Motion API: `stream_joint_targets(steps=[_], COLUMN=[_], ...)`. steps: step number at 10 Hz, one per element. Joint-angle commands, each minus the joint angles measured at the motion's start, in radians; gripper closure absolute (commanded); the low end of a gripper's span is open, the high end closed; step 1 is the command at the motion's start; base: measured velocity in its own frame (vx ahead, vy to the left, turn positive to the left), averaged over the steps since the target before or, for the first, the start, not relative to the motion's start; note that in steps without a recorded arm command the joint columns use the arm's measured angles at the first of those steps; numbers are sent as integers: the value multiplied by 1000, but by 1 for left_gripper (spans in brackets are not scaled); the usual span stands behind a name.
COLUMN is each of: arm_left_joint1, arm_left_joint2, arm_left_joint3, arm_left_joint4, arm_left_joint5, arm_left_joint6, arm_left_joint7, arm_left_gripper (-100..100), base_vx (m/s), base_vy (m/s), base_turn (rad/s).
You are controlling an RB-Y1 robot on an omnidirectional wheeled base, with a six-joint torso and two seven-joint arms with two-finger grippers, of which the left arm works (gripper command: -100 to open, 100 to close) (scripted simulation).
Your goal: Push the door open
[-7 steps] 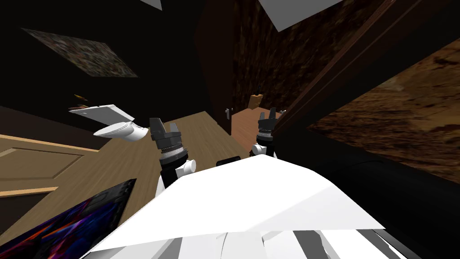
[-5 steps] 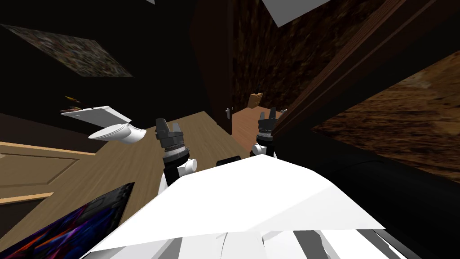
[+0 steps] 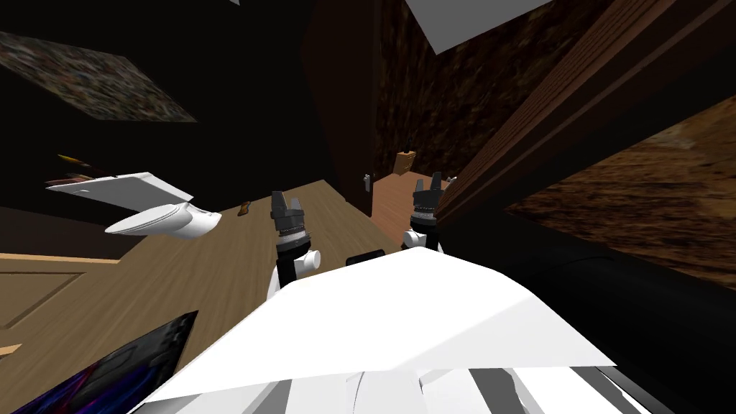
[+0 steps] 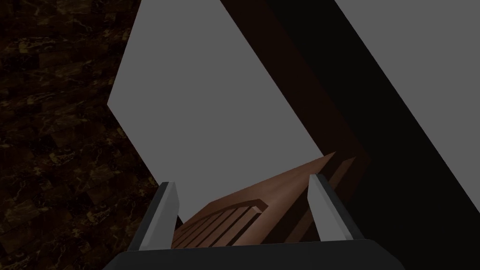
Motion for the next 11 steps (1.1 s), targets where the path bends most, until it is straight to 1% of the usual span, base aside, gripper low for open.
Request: stream_joint_targets(steps=[1,5,11], arm_left_joint1=[-20,-66,-147], arm_left_joint2=[2,12,24], arm_left_joint3=[-12,-39,-88], arm_left_joint4=[30,109,249], arm_left_joint5=[6,25,60], arm_left_joint6=[4,9,17], arm_left_joint7=[-1,3,9], arm_left_gripper=[-100,-100,-100], base_vx=[95,83,91], base_vy=[34,48,66], base_turn=[-52,-84,-88])
